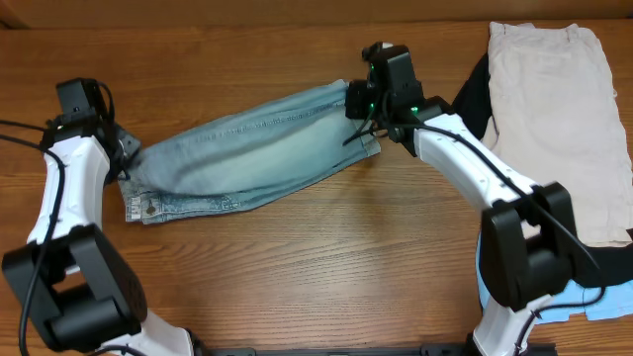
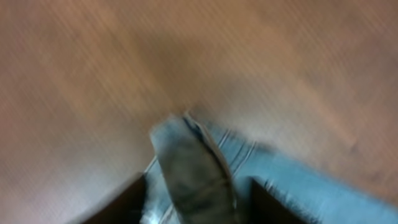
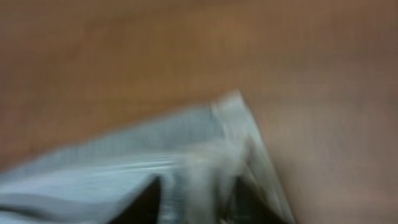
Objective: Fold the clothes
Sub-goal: 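Lift the shorts and fold the bottom half up over the top, then lower the folded shorts onto the table and release both grippers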
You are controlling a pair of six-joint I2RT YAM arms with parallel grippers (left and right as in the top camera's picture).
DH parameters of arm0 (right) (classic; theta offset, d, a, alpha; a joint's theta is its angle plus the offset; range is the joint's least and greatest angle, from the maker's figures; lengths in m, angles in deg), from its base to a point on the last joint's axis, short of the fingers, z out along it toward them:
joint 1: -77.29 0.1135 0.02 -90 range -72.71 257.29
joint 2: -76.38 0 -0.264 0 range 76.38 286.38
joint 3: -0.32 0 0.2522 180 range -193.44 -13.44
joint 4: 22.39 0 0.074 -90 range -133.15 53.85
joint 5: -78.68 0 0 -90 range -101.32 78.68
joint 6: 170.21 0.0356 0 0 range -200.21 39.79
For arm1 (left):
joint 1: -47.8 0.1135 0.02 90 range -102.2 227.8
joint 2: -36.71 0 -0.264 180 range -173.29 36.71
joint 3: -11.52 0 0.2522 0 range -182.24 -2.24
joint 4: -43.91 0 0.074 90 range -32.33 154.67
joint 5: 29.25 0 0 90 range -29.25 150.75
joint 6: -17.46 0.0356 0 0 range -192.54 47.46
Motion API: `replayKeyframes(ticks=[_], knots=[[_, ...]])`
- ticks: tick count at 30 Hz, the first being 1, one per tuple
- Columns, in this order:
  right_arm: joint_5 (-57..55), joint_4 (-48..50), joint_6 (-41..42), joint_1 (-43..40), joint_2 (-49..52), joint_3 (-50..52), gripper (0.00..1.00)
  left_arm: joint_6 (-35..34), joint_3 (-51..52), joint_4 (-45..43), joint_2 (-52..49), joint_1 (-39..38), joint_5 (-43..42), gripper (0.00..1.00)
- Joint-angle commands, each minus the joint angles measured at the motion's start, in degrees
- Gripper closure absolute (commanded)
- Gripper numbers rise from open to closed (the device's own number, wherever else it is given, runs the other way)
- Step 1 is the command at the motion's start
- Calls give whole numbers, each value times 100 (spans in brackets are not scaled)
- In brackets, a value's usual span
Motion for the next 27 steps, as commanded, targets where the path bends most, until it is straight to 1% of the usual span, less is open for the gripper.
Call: replayKeyframes(ticks=[1,4,7,9,12,15,17,19,21,23,26,27], knots=[[-122,413,68,-107,323,-133,0,173,-4,-605,-310,55,114,0],[-125,330,85,-125,343,-136,0,428,-26,-977,-334,55,-127,0],[-122,-52,83,-223,238,-136,0,592,-225,-828,-313,55,-201,0],[-118,-420,85,-315,157,-136,0,592,-442,-492,-286,55,-208,0],[-118,-1126,79,-424,114,-136,0,610,-970,420,-278,59,-393,0],[-118,-1777,-15,-442,155,-133,0,625,-1449,1342,-278,59,-785,0],[-120,-2114,-118,-439,208,-114,0,817,-1646,1781,-278,44,-1073,0],[-116,-2227,-114,-439,243,-39,1,997,-1698,2041,-278,17,-1235,0],[-111,-2210,-114,-439,284,76,5,1032,-1694,2201,-284,-15,-1209,0],[15,-2083,-116,-439,334,210,13,1156,-1685,2225,-315,-48,-1185,0],[175,-1991,-118,-439,479,247,27,1189,-1674,2221,-328,-90,-1185,0],[184,-1971,-120,-439,527,247,34,1189,-1674,2221,-326,-98,-1187,0]])
